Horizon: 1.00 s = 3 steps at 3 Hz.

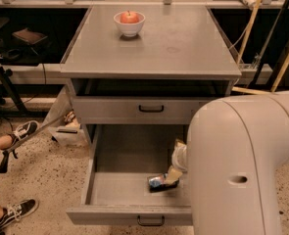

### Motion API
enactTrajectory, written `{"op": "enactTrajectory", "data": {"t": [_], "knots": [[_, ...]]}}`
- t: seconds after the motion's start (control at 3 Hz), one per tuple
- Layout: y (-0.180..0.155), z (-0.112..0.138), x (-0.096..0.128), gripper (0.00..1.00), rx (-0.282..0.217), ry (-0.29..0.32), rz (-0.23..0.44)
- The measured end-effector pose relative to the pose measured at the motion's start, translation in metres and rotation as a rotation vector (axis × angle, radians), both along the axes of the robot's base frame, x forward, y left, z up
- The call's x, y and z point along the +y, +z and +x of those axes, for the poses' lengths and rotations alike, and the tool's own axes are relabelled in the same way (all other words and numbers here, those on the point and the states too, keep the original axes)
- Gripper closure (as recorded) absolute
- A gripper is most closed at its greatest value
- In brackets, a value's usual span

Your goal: Pick redbull can from middle drawer and place on counter

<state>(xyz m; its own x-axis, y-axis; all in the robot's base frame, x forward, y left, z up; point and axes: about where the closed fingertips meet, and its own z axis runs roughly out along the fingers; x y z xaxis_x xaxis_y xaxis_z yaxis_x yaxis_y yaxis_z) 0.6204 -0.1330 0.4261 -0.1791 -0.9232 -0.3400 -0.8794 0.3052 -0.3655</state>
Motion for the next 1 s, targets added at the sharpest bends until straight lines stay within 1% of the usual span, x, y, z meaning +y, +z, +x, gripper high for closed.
{"op": "enactTrajectory", "data": {"t": [0.33,0.67,1.0], "knots": [[-0.02,-0.008,0.014,0.0,0.022,0.051,0.007],[-0.046,-0.018,0.044,0.0,0.034,0.145,0.037],[-0.047,-0.02,0.055,0.0,0.035,0.16,0.052]]}}
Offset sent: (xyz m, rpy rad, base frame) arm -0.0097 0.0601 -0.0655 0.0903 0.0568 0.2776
